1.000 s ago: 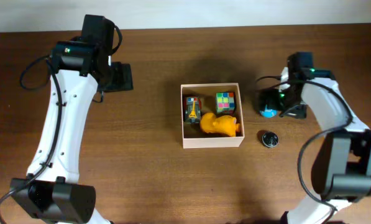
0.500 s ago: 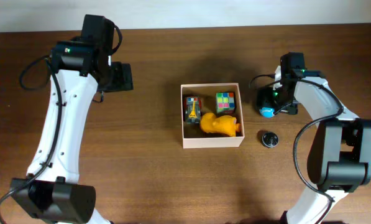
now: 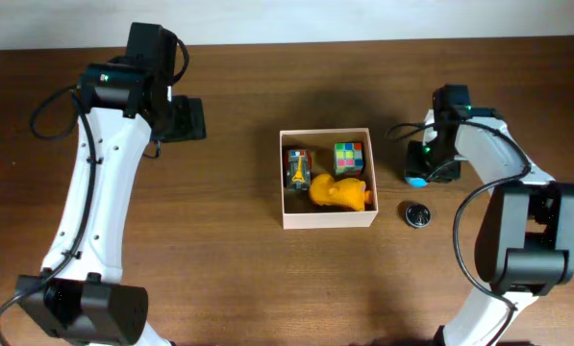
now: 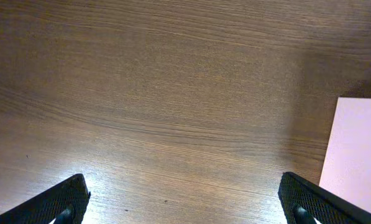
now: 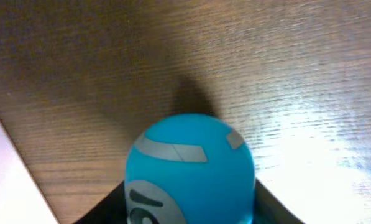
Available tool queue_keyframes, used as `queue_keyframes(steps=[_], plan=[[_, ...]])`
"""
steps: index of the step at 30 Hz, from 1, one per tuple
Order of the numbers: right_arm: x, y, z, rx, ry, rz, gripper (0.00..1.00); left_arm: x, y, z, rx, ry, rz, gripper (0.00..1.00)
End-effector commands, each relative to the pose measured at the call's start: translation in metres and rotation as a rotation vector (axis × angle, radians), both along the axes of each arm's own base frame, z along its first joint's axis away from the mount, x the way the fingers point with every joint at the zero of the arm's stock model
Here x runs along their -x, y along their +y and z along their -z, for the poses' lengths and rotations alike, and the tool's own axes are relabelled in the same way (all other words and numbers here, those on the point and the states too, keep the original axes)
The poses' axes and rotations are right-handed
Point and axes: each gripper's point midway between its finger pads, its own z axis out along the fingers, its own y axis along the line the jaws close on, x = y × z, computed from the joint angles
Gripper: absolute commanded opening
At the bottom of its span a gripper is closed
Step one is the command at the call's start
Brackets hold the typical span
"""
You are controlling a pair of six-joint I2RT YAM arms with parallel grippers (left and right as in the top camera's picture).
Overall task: Pack container
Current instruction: 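Carry the blue ball into the box and release it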
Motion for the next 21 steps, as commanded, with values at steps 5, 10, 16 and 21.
queue_keyframes(steps=[5, 10, 16, 21], plan=[[-0.029, 0.026, -0.112, -0.015, -0.188, -0.059, 0.4, 0.001, 0.002, -0.014, -0.007, -0.037, 0.01, 0.99], [-0.025, 0.086, -0.171, -0.079, -0.297, -0.175, 0.41, 0.001, 0.002, -0.014, -0.007, -0.037, 0.01, 0.99], [-0.018, 0.161, -0.174, -0.122, -0.336, -0.309, 0.41, 0.001, 0.002, -0.014, -0.007, -0.037, 0.01, 0.99], [-0.018, 0.194, -0.141, -0.074, -0.304, -0.337, 0.41, 0.001, 0.002, -0.014, -0.007, -0.037, 0.01, 0.99]])
